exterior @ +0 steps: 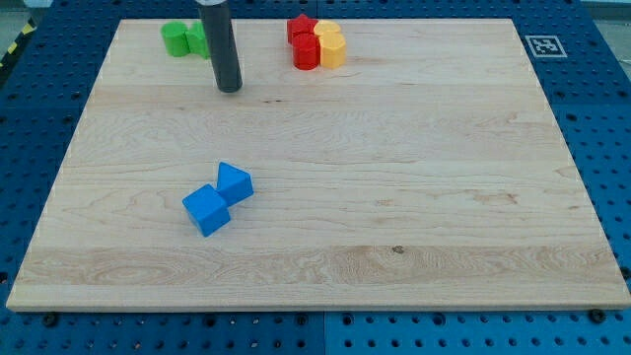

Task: Place arm on right side of blue triangle

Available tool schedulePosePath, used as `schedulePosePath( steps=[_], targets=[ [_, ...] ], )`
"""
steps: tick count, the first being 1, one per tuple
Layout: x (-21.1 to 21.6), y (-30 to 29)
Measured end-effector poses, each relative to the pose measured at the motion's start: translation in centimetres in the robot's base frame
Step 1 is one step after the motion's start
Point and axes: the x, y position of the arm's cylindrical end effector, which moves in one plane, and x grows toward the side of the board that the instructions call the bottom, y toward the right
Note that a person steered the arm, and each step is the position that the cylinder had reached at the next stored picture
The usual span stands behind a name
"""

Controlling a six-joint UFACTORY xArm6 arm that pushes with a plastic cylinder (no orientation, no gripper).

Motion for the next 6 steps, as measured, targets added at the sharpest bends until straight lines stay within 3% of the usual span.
schedulePosePath(
  steps=[1, 4, 6],
  targets=[
    [3.7, 0.0],
    [8.1, 3.4],
    [14.7, 6.1]
  ],
)
